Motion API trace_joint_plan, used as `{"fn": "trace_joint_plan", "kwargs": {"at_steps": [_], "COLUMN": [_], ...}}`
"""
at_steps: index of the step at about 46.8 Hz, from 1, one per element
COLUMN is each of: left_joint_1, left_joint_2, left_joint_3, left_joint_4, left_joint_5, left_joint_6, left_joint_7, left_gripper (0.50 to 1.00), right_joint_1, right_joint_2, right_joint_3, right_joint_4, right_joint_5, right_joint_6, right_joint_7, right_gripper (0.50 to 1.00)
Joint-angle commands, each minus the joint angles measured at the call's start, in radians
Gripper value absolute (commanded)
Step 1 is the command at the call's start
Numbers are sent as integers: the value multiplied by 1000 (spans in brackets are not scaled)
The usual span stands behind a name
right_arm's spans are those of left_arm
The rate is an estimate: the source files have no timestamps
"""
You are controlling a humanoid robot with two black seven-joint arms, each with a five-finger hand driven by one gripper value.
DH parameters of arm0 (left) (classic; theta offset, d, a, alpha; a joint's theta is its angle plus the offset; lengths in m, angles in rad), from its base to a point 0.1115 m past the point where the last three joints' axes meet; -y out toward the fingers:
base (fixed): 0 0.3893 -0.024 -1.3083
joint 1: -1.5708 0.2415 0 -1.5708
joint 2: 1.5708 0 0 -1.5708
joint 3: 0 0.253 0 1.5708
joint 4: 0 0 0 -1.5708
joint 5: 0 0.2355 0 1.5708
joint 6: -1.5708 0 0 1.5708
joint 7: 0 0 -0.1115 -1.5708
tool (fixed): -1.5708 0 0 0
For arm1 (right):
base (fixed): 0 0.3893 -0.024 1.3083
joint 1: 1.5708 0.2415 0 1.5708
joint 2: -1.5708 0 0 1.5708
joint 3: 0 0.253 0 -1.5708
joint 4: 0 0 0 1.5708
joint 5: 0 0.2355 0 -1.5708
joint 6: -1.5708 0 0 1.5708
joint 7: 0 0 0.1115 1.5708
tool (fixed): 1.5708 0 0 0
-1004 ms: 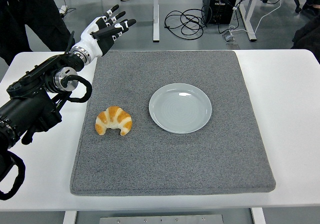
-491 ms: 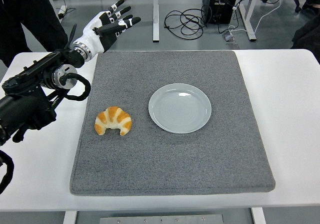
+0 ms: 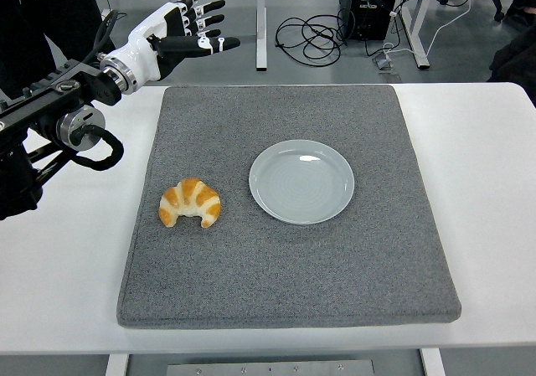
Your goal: Place the bread on the plate
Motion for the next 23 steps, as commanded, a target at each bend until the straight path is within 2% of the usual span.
{"fn": "trace_joint_plan", "kwargs": {"at_steps": [1,6,11,15,19,23], "left_joint_1": [1,1,3,4,5,11], "left_joint_2": [34,78,161,197,218,250], "left_joint_3": [0,26,101,159,230,261], "left_joint_4": [-37,-108,-229,-290,-301,-304], "left_joint_5": [104,202,299,380,494,591], "left_joint_6": [5,5,14,63,115,139], "left_joint_7": [0,0,1,1,0,1], "left_gripper": [980,980,980,980,980,980], "right_joint_1": [0,0,0,0,0,0], "right_joint_2": [0,0,0,0,0,0], "right_joint_3": [0,0,0,0,0,0], "right_joint_4": [0,0,0,0,0,0], "right_joint_5": [0,0,0,0,0,0], "right_joint_6": [0,0,-2,0,0,-2], "right_joint_7": [0,0,0,0,0,0], "right_gripper": [1000,1000,1000,1000,1000,1000]}}
